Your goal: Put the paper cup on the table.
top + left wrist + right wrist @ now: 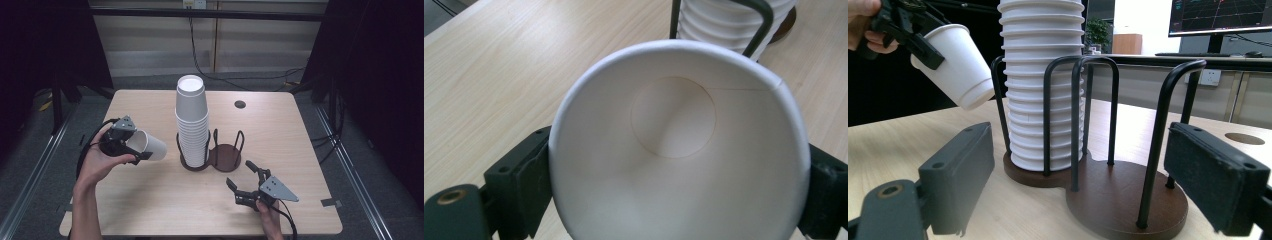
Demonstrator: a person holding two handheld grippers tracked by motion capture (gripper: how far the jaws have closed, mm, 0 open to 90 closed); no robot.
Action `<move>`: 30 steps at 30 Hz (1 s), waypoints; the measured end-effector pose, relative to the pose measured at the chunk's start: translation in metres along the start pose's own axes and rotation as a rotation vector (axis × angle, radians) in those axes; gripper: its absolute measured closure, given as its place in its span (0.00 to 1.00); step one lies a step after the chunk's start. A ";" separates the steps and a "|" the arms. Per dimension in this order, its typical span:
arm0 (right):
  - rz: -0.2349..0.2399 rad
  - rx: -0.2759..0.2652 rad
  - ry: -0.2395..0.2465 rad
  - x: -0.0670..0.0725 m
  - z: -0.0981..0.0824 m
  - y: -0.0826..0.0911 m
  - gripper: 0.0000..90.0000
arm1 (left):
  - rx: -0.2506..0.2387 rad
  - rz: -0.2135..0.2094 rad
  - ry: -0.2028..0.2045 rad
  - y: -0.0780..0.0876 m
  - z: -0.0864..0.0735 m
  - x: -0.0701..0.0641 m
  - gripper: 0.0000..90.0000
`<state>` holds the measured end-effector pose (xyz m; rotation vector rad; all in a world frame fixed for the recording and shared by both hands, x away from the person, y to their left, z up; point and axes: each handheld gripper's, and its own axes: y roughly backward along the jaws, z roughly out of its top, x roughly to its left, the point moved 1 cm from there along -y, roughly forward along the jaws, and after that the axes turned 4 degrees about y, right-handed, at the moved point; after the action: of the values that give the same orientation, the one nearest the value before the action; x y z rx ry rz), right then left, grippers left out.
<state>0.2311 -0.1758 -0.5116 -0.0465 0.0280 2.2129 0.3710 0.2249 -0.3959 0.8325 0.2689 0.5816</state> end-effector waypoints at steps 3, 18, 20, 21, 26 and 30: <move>0.001 0.000 0.000 0.000 0.000 0.000 0.14 | 0.027 0.004 -0.011 -0.001 0.004 0.007 0.10; 0.003 0.001 -0.002 0.000 0.000 0.000 0.14 | 0.202 0.039 -0.039 -0.020 0.017 0.024 0.10; 0.003 0.001 -0.002 0.000 0.000 0.000 0.14 | 0.202 0.034 -0.025 -0.023 0.018 0.024 0.10; 0.003 0.001 -0.003 0.000 0.000 0.000 0.14 | 0.217 0.033 -0.041 -0.024 0.019 0.025 0.10; 0.003 0.001 -0.003 0.000 0.000 0.000 0.14 | 0.270 0.038 -0.035 -0.031 0.022 0.029 0.10; 0.003 0.001 -0.003 0.000 0.000 0.000 0.14 | 0.309 0.047 -0.050 -0.039 0.024 0.029 0.10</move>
<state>0.2309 -0.1757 -0.5116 -0.0427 0.0283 2.2162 0.4198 0.2063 -0.4093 1.1532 0.2983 0.5695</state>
